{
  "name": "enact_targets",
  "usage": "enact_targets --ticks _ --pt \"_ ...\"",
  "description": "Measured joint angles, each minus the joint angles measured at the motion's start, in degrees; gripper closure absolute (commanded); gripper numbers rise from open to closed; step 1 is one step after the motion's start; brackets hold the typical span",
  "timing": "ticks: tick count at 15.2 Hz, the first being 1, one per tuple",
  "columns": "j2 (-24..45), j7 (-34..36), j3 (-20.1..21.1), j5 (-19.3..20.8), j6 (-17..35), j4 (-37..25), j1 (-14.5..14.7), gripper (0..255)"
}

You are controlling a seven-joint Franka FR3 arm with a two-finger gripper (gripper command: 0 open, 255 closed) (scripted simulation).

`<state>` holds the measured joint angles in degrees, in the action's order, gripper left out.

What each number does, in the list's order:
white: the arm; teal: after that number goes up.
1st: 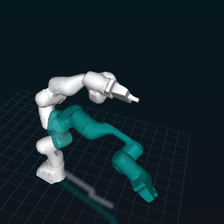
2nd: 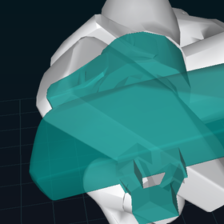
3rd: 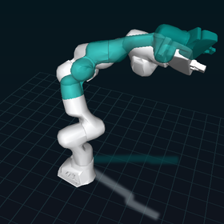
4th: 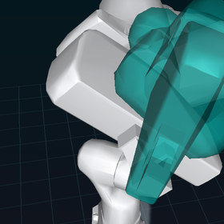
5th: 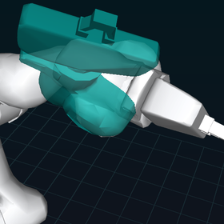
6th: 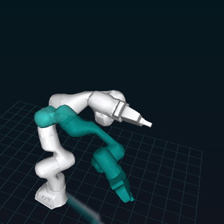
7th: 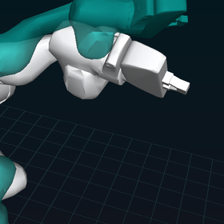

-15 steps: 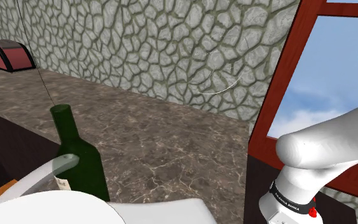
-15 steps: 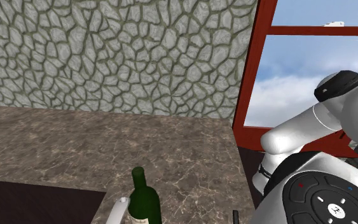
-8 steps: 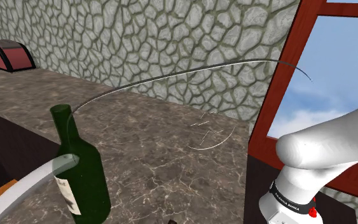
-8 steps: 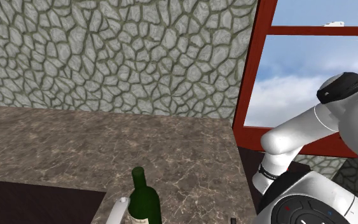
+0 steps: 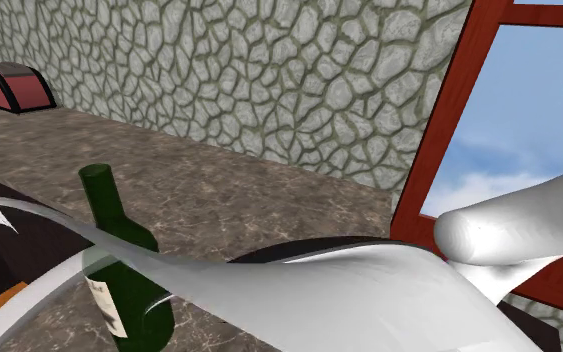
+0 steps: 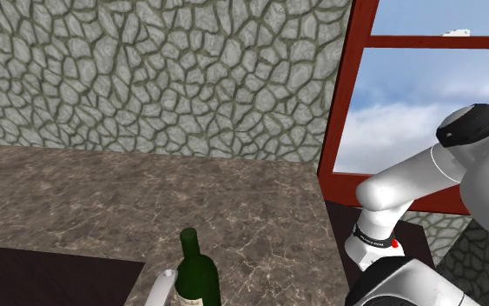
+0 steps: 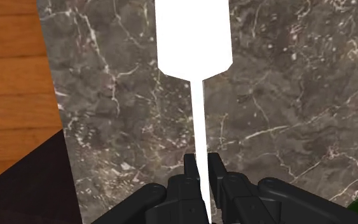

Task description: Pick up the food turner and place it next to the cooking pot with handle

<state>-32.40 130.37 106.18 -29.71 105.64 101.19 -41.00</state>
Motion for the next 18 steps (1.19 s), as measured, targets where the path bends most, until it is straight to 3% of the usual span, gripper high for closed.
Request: enact_targets --ticks 13,18 --pt "-3.8 -2.5 4.8 -4.5 7.4 4.9 -2.5 255" --pt "-4.0 -2.6 5.2 -4.9 7.9 5.2 -2.7 255"
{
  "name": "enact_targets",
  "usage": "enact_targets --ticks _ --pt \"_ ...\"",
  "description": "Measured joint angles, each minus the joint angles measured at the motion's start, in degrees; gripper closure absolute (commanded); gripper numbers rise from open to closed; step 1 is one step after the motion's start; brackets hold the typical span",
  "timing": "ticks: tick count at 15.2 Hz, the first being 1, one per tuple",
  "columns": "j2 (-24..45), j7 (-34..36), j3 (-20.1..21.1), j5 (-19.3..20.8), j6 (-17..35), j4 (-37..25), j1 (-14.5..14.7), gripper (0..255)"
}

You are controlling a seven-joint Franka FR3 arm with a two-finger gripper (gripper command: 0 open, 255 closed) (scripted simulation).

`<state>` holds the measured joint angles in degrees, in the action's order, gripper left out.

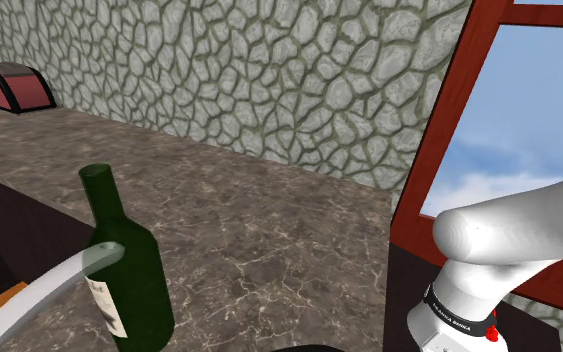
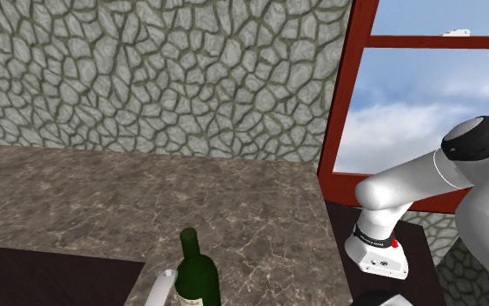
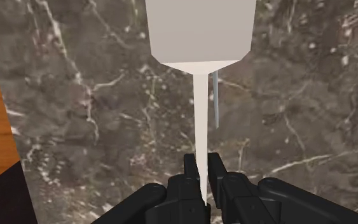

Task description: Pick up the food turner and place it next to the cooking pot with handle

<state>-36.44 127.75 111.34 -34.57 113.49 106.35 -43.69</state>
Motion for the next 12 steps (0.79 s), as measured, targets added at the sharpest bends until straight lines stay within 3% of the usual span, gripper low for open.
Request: enact_targets --ticks 2,3,9,12 --pt "0.0 0.0 0.0 0.0 0.0 0.0 0.0 255" --pt "0.0 0.0 0.0 0.0 0.0 0.0 0.0 0" --pt "0.0 0.0 0.0 0.0 0.0 0.0 0.0 0" --pt "1.4 1.1 -1.8 1.8 -3.0 -2.2 0.8 0"
